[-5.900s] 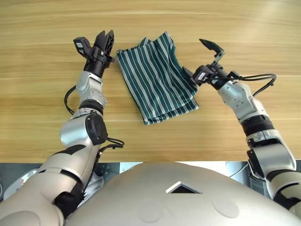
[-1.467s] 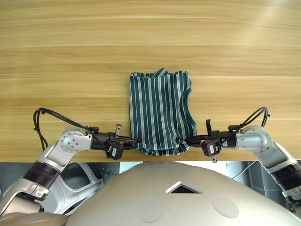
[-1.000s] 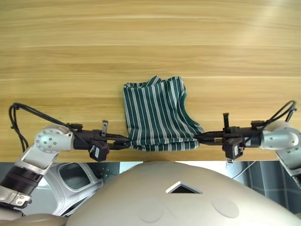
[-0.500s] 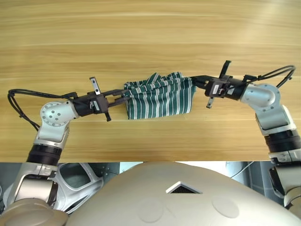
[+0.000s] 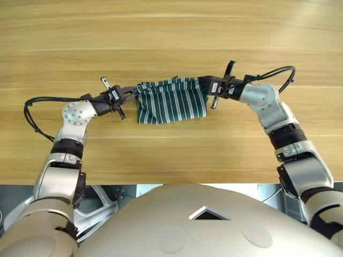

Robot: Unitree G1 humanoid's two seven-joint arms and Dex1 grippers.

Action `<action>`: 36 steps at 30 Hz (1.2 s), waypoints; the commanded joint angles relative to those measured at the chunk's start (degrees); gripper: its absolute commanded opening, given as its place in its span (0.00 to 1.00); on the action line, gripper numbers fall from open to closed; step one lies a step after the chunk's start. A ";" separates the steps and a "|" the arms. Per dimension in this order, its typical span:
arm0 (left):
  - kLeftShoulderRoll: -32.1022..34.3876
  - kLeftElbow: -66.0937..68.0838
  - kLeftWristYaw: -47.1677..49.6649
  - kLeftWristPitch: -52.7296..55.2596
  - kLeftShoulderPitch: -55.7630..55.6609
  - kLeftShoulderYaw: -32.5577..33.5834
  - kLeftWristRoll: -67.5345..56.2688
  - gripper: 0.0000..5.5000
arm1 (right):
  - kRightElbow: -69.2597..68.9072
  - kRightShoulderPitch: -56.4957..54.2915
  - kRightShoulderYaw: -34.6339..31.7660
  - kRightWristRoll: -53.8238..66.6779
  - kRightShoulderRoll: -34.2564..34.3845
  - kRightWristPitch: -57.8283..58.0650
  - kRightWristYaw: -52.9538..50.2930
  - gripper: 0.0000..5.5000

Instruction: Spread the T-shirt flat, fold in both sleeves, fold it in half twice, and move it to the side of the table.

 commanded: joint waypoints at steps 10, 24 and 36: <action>-6.66 18.50 8.92 10.58 -15.23 -0.33 7.61 0.06 | 25.09 -8.82 0.92 -4.92 5.91 0.63 -11.69 0.00; -11.51 23.64 7.92 33.21 -22.81 15.75 -5.24 0.52 | 39.65 -13.41 -17.74 16.70 12.66 3.37 -1.23 0.41; -13.63 23.64 10.55 50.98 -28.01 43.28 -28.02 0.52 | 42.38 -18.45 -42.17 38.72 12.22 18.26 7.74 0.88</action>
